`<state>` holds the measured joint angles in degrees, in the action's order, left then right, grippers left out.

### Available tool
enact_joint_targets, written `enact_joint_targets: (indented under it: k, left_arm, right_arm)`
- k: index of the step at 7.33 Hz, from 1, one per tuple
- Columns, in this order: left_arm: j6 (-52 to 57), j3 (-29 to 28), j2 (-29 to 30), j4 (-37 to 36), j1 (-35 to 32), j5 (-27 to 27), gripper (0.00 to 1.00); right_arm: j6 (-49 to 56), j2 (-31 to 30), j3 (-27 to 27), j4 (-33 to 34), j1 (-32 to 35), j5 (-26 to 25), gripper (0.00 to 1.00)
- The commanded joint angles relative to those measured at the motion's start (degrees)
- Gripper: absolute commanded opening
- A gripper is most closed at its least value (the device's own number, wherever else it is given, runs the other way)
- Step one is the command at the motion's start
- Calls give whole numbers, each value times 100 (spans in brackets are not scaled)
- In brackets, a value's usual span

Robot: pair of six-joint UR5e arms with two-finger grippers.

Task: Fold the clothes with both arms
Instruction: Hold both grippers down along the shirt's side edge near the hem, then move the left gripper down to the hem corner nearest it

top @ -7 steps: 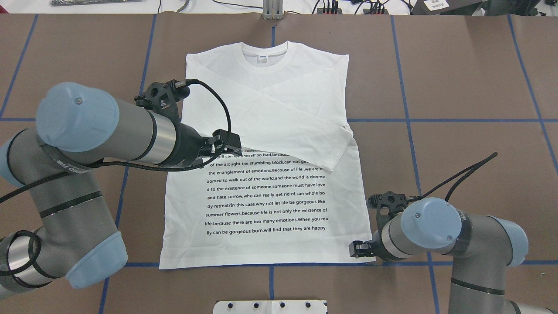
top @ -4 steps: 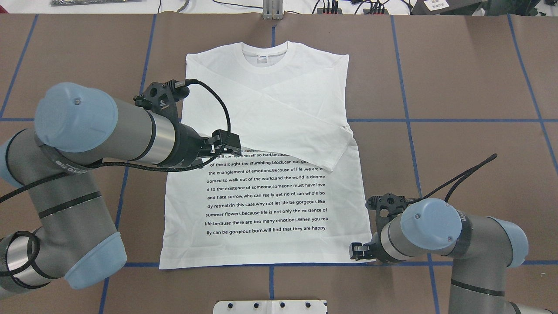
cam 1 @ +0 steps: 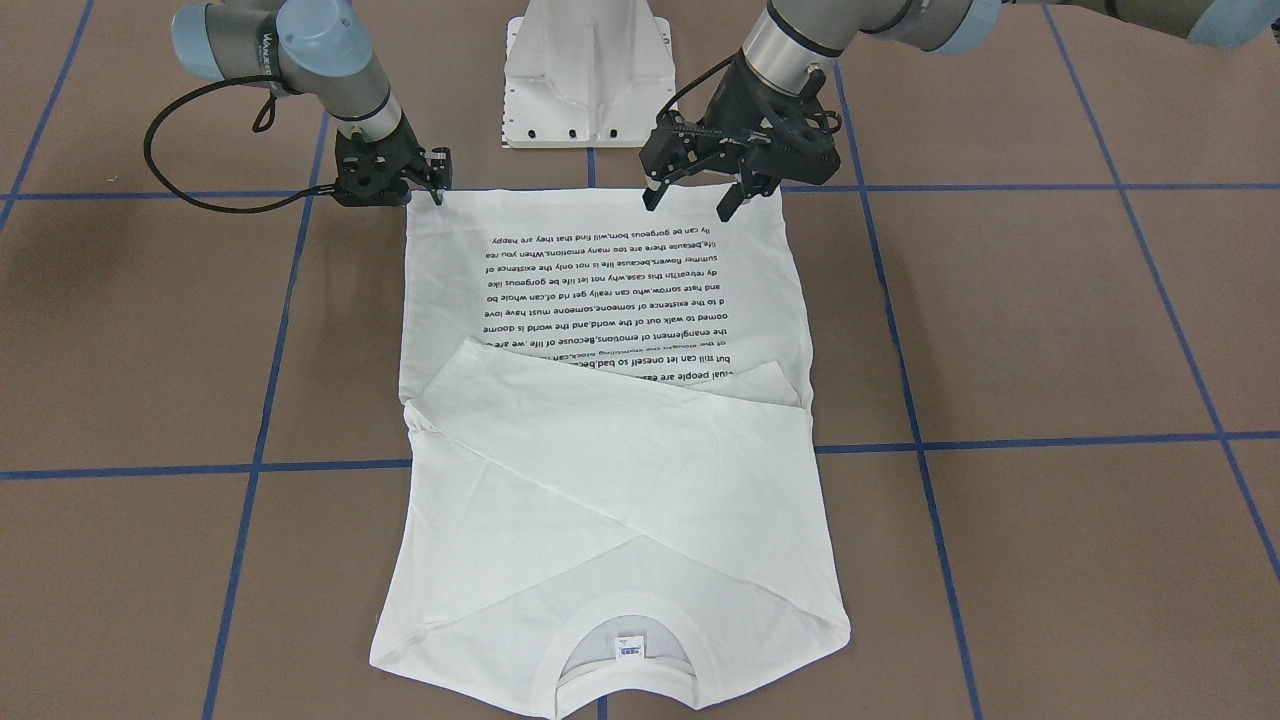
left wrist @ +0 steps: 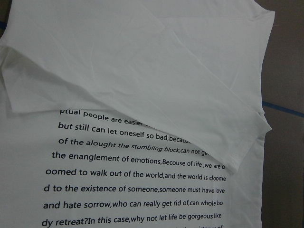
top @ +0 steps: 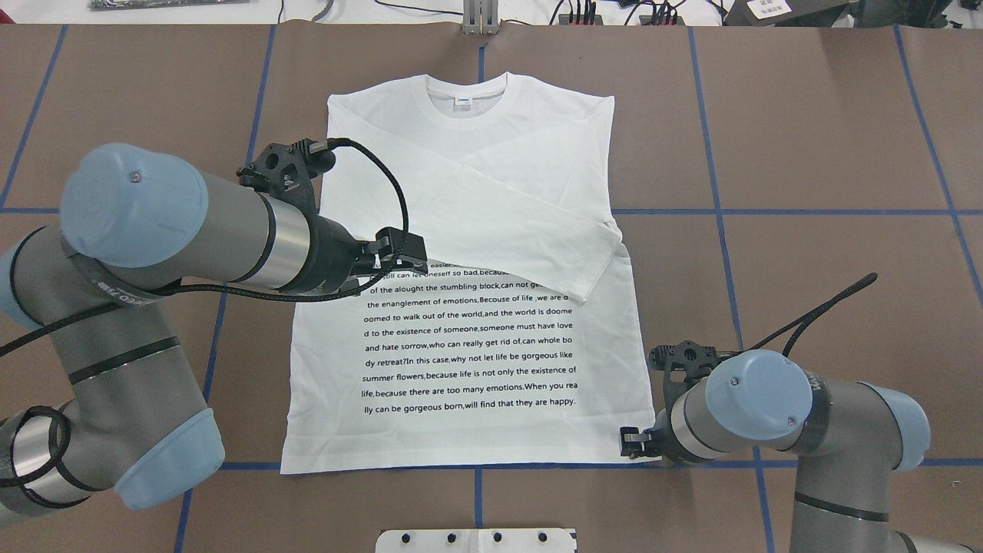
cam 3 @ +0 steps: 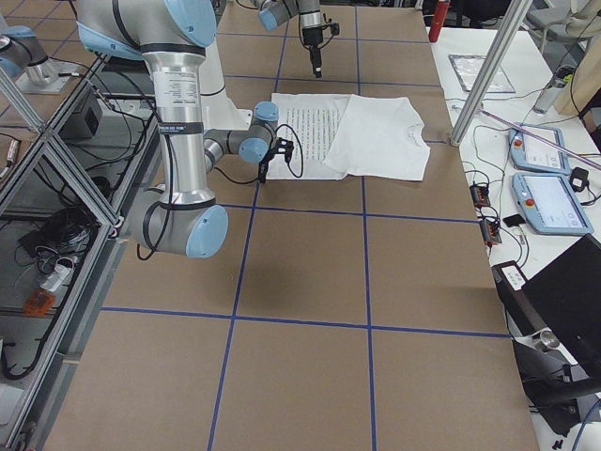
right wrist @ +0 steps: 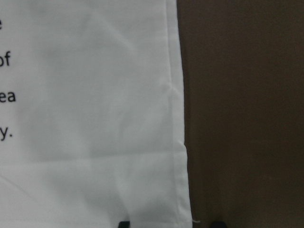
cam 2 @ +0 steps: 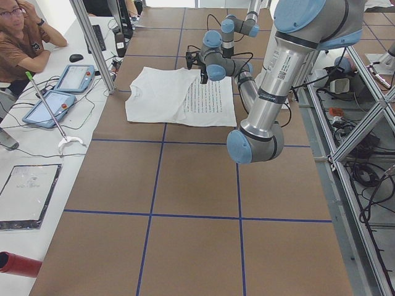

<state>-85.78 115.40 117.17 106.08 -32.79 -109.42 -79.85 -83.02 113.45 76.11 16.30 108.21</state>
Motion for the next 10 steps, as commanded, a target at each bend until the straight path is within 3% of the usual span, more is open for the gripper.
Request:
enact_joint_targets:
  k: [1, 2, 7, 10]
  left_arm:
    - [0, 0, 7, 0, 0, 0, 99]
    - [0, 0, 7, 0, 0, 0, 99]
    - [0, 61, -141, -61, -44, 0, 98]
    - [-9, 561, -1605, -97, 192, 0, 98]
  right_arm:
    - [-4, -4, 20, 0, 14, 7, 19]
    - [-4, 5, 37, 0, 14, 7, 0]
    - [-13, 22, 230, 0, 23, -11, 0]
    - [-48, -4, 555, 0, 40, -2, 0]
